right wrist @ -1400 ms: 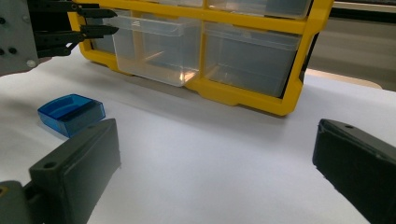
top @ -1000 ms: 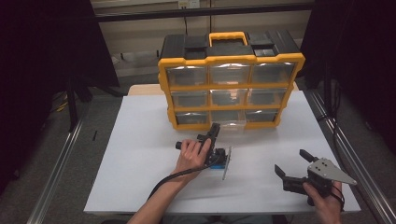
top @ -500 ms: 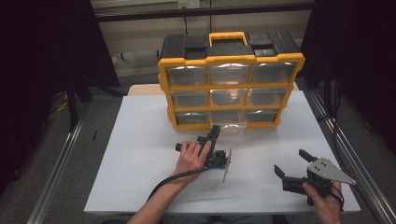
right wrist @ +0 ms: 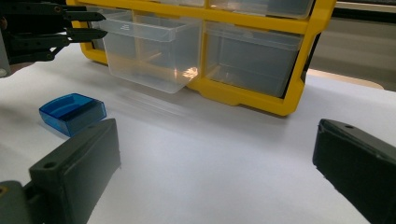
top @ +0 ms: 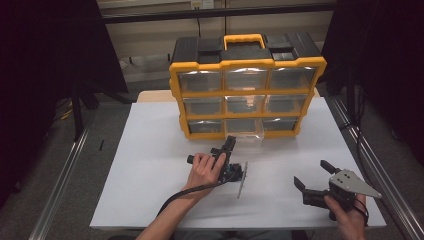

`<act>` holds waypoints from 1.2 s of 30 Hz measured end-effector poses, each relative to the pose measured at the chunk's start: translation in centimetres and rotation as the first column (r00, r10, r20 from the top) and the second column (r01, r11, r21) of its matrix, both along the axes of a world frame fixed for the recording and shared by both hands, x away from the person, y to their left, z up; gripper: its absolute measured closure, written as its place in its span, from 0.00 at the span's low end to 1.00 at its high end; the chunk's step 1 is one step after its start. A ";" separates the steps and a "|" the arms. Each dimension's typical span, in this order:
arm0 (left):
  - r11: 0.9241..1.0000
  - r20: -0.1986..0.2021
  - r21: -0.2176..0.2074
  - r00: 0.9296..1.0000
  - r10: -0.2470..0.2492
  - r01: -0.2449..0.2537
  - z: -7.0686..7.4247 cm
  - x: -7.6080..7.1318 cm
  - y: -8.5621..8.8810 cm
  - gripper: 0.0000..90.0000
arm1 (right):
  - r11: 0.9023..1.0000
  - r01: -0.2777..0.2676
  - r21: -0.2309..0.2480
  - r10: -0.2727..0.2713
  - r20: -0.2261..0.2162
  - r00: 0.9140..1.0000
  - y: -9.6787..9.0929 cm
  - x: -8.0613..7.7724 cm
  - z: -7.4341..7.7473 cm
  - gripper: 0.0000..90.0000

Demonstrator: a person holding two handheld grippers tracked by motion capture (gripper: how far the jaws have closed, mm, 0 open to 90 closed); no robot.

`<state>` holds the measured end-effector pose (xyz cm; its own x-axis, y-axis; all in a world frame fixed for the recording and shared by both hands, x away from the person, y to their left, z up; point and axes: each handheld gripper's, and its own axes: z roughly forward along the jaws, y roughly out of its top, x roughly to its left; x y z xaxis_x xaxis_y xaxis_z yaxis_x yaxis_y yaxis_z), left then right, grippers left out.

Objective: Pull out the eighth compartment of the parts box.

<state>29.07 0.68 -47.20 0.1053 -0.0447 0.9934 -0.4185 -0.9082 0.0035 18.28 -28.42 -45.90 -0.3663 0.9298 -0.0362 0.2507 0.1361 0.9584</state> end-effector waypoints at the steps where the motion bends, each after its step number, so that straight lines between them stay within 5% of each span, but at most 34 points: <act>1: 1.000 -0.015 -0.017 1.000 0.005 -0.006 -0.1 -0.1 0.1 0.88 | 1.000 -0.002 0.000 0.002 -0.002 1.000 0.0 0.0 0.0 0.01; 11: 1.000 0.007 0.025 1.000 -0.001 0.001 0.1 -0.7 0.3 0.88 | 1.000 -0.003 0.000 0.003 -0.001 1.000 0.0 -0.1 0.0 0.01; 12: 1.000 -0.013 0.001 1.000 -0.002 0.002 -0.2 -0.7 0.4 0.88 | 1.000 -0.004 0.000 0.004 -0.001 1.000 0.0 0.0 0.0 0.01; 16: 1.000 0.007 0.028 1.000 -0.003 0.003 0.0 -0.8 0.4 0.88 | 1.000 0.000 -0.004 0.000 0.001 1.000 0.0 0.0 0.0 0.01; 18: 1.000 -0.014 0.001 1.000 -0.004 0.004 -0.2 -0.8 0.6 0.88 | 1.000 -0.003 -0.005 0.003 -0.001 1.000 0.0 0.0 0.0 0.01; 21: 1.000 0.009 0.024 1.000 -0.008 0.007 -0.1 -0.9 0.6 0.88 | 1.000 -0.001 -0.001 0.001 -0.001 1.000 0.0 0.0 0.0 0.01; 28: 1.000 -0.008 -0.005 1.000 -0.016 0.016 -0.3 -0.9 0.7 0.88 | 1.000 -0.002 -0.002 0.002 -0.001 1.000 0.0 0.0 0.0 0.01; 36: 1.000 -0.003 0.013 1.000 -0.025 0.025 -0.2 -0.9 0.8 0.88 | 1.000 -0.002 -0.002 0.002 0.000 1.000 0.0 -0.1 0.0 0.01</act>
